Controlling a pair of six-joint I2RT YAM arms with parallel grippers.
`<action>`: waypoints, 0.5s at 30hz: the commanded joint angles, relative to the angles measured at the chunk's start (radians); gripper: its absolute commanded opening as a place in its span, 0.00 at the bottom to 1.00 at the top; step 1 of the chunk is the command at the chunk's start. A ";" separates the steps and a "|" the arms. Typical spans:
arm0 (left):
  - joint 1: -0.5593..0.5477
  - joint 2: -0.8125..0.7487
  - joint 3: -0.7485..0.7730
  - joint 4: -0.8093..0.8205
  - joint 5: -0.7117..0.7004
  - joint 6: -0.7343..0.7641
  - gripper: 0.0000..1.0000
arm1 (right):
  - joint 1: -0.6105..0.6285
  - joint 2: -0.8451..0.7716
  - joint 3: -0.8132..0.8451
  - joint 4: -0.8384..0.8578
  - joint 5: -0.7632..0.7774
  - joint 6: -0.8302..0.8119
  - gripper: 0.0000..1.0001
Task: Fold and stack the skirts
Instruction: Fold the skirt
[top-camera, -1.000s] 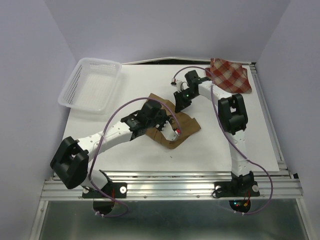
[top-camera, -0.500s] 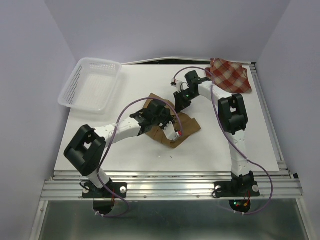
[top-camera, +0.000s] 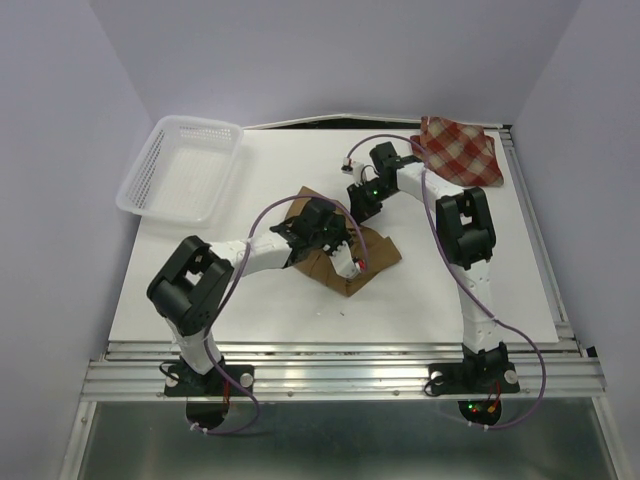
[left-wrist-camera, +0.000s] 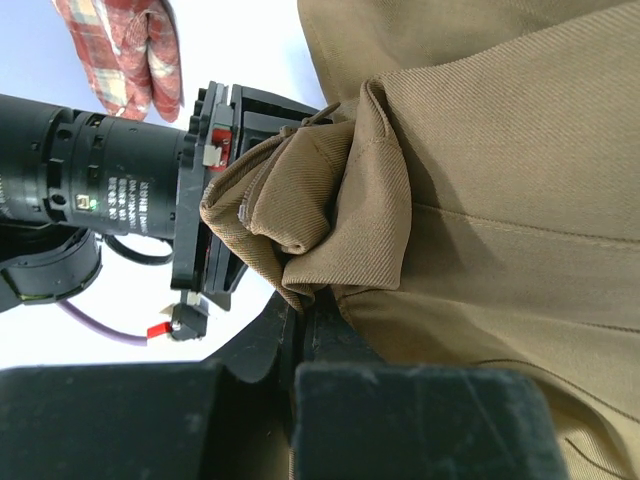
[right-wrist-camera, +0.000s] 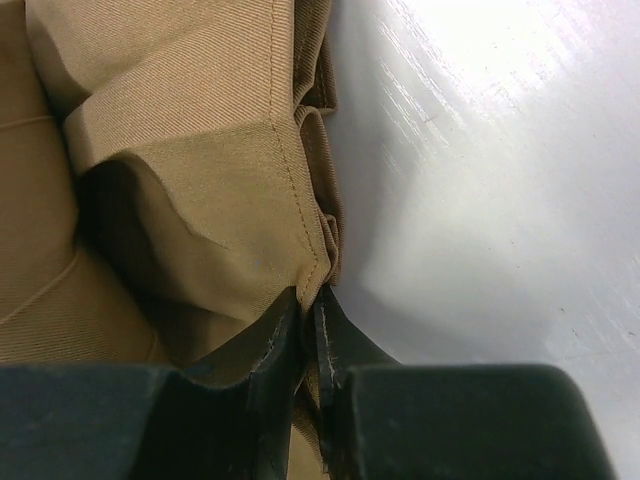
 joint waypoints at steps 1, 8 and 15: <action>0.009 0.009 0.032 0.121 0.036 0.047 0.00 | 0.013 0.005 -0.028 -0.014 -0.009 -0.017 0.16; 0.014 0.043 0.002 0.208 0.052 0.086 0.04 | 0.013 0.008 -0.025 -0.020 -0.009 -0.022 0.16; 0.014 0.022 -0.033 0.251 0.027 0.099 0.47 | 0.013 0.005 -0.027 -0.026 0.000 -0.027 0.16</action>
